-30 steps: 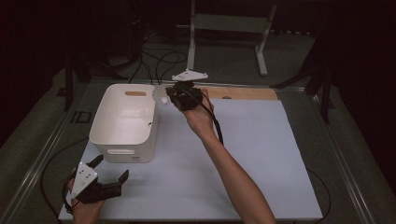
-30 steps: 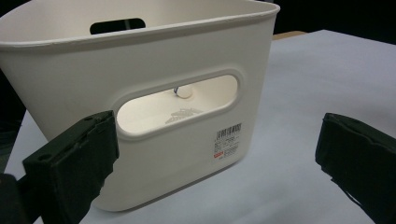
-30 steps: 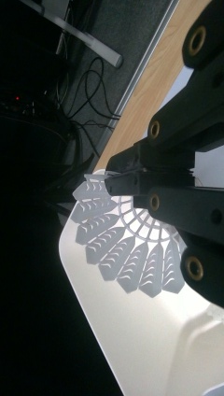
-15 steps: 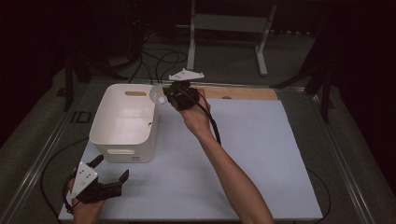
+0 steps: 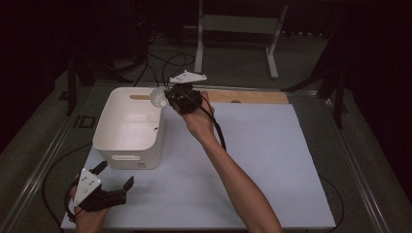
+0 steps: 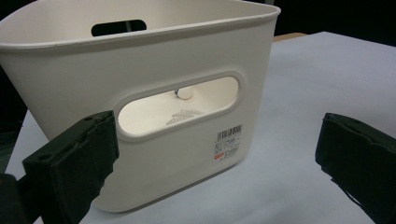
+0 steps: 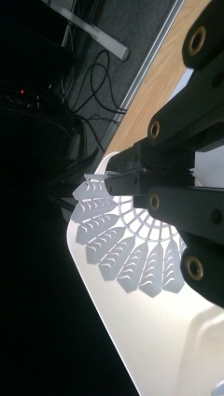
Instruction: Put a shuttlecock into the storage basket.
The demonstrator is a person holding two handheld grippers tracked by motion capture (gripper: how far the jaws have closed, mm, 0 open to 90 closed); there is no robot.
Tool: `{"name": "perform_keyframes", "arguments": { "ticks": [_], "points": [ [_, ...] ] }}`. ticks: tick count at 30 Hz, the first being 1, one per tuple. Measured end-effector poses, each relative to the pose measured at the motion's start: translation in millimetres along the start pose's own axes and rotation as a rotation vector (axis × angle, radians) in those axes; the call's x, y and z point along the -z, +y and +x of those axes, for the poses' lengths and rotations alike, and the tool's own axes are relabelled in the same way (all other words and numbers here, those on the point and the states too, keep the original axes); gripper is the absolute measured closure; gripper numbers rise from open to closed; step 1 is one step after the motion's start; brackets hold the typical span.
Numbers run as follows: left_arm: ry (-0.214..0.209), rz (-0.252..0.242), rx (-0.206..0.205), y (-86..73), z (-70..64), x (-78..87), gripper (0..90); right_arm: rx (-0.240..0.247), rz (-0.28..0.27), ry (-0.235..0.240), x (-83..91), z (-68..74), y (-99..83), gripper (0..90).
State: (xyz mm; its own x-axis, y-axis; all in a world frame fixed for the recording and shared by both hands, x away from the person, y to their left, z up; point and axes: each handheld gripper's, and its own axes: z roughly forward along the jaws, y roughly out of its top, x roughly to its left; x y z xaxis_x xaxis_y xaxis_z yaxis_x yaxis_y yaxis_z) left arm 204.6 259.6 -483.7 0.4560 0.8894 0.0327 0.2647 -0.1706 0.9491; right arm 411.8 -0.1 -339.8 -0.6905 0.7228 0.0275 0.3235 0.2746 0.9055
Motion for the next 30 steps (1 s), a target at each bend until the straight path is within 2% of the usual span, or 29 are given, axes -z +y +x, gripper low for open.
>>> {"name": "perform_keyframes", "arguments": {
  "ticks": [13, 18, 30],
  "points": [
    [-0.001, 0.0, 0.001, 0.2, -0.1, 0.0, 0.0, -0.011, -0.003, 0.008, -6.6, 5.0, -0.3, 89.2],
    [-0.002, -0.001, 0.002, 0.3, -0.2, 0.2, 0.0, 0.01, -0.002, 0.001, -10.2, 8.3, -1.1, 89.2],
    [-0.003, -0.001, 0.0, 0.3, 0.0, 0.1, 0.0, 0.01, 0.0, 0.015, -17.3, 15.3, -0.9, 89.2]
  ]
}}
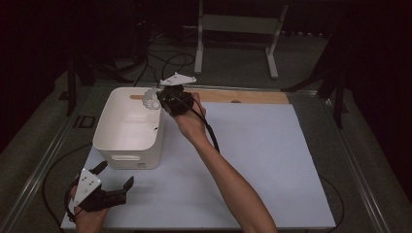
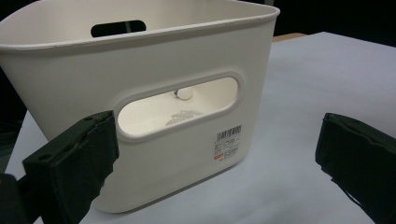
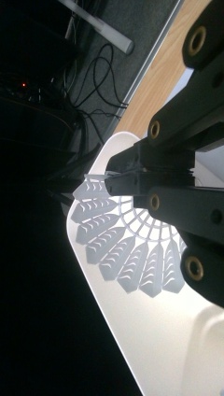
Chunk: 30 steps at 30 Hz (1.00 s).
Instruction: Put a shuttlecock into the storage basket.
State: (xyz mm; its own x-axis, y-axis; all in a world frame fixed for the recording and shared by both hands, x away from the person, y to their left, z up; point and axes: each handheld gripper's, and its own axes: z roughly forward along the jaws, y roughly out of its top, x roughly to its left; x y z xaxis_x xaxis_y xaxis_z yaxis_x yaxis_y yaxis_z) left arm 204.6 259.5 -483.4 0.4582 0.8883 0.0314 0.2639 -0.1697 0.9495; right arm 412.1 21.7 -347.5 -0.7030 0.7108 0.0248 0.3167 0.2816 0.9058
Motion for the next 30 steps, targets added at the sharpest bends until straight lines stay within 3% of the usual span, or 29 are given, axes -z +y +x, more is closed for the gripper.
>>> {"name": "perform_keyframes", "arguments": {
  "ticks": [23, 30],
  "points": [
    [-0.001, -0.004, 0.002, -0.2, -0.4, 0.4, 0.0, 0.036, 0.003, 0.035, -4.5, 16.0, 6.5, 89.2],
    [-0.001, -0.006, 0.003, -0.1, -0.4, 0.5, 0.0, 0.032, 0.002, 0.071, -6.2, 18.1, 5.8, 89.1]
  ]
}}
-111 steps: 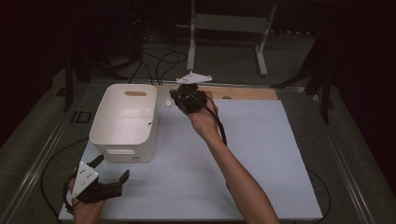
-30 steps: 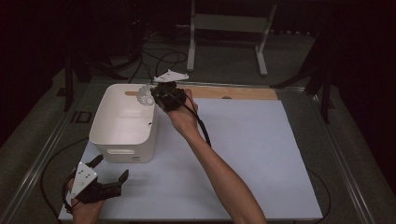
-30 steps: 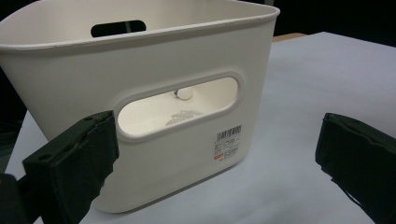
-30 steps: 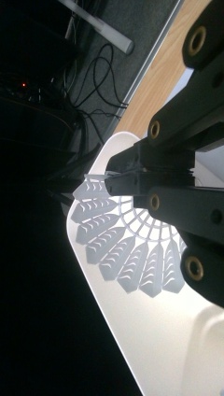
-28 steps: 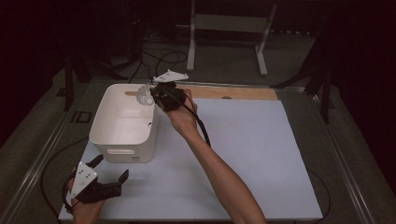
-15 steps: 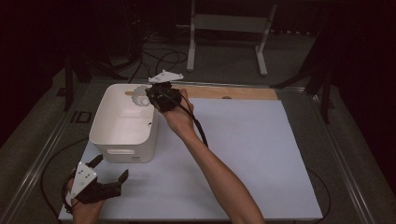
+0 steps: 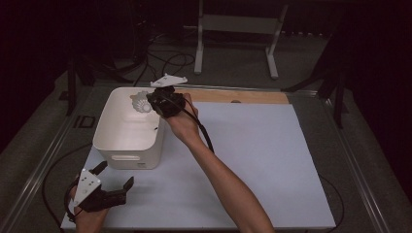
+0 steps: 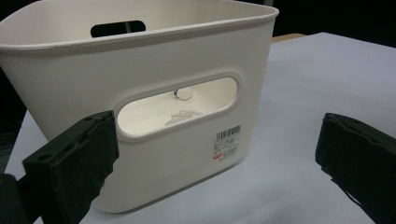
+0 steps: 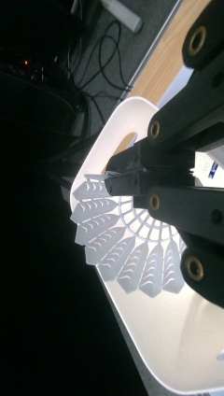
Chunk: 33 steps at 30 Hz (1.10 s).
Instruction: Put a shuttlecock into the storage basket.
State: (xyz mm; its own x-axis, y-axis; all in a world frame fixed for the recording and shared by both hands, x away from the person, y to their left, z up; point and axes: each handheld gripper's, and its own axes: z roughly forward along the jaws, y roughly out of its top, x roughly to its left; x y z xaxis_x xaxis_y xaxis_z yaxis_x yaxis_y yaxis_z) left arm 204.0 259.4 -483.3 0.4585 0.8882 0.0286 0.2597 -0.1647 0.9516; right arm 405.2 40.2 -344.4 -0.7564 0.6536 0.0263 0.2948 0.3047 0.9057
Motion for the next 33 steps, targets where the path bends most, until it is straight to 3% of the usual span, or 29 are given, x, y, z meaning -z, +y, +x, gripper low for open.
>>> {"name": "perform_keyframes", "arguments": {
  "ticks": [7, 21, 23, 24, 25, 26, 28, 33],
  "points": [
    [-0.001, 0.006, -0.004, 0.0, -0.2, -0.3, 0.0, 0.015, -0.004, 0.038, 0.2, 2.3, 0.0, 89.1],
    [-0.002, 0.006, -0.003, -0.1, 0.0, -0.4, 0.0, 0.034, -0.005, 0.059, -4.8, 7.6, -0.2, 87.4],
    [-0.002, 0.007, -0.003, -0.1, -0.1, -0.4, 0.0, 0.043, -0.007, 0.072, -5.1, 8.2, 0.1, 82.5],
    [-0.002, 0.006, -0.003, -0.1, -0.2, -0.3, 0.0, 0.063, -0.01, 0.068, -5.5, 9.5, 0.3, 68.2],
    [-0.002, 0.007, -0.003, -0.1, -0.2, -0.3, 0.0, 0.065, -0.014, 0.081, -7.3, 10.2, 0.7, 46.4],
    [-0.002, 0.006, -0.003, 0.0, -0.2, -0.2, 0.0, 0.059, -0.008, 0.082, -7.6, 10.4, 0.9, 42.3],
    [-0.001, 0.003, 0.0, -0.1, -0.2, -0.1, 0.0, 0.073, -0.006, 0.052, -8.2, 11.7, 0.8, 25.8],
    [-0.001, 0.005, -0.001, 0.0, -0.2, -0.1, 0.0, 0.077, 0.02, 0.022, -7.7, 11.9, -0.2, 13.8]
  ]
}}
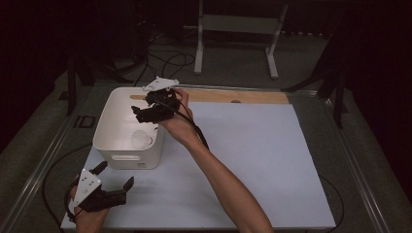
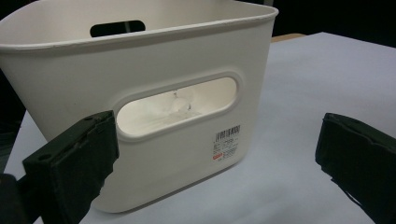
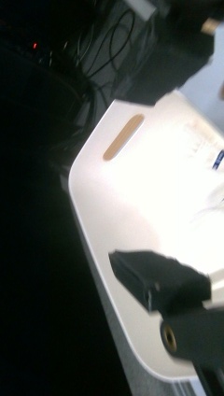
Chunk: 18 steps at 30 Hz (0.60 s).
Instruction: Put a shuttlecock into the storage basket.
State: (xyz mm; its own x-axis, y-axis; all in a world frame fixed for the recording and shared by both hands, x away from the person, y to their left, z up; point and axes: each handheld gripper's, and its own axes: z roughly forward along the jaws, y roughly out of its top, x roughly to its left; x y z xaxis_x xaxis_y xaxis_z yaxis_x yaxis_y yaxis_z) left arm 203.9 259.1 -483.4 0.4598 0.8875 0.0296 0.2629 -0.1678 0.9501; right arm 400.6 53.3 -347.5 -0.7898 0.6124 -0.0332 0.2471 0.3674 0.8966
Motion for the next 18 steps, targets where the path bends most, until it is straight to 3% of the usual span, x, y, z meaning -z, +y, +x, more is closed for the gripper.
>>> {"name": "perform_keyframes", "arguments": {
  "ticks": [6, 18],
  "points": [
    [-0.001, 0.0, -0.001, 0.1, -0.3, -0.2, 0.0, -0.015, 0.042, 0.023, 1.3, -2.8, -3.9, 12.3],
    [-0.003, 0.003, -0.005, 0.2, -0.6, -0.7, 0.0, -0.052, 0.06, 0.026, 6.2, -11.4, -16.2, 10.0]
  ]
}}
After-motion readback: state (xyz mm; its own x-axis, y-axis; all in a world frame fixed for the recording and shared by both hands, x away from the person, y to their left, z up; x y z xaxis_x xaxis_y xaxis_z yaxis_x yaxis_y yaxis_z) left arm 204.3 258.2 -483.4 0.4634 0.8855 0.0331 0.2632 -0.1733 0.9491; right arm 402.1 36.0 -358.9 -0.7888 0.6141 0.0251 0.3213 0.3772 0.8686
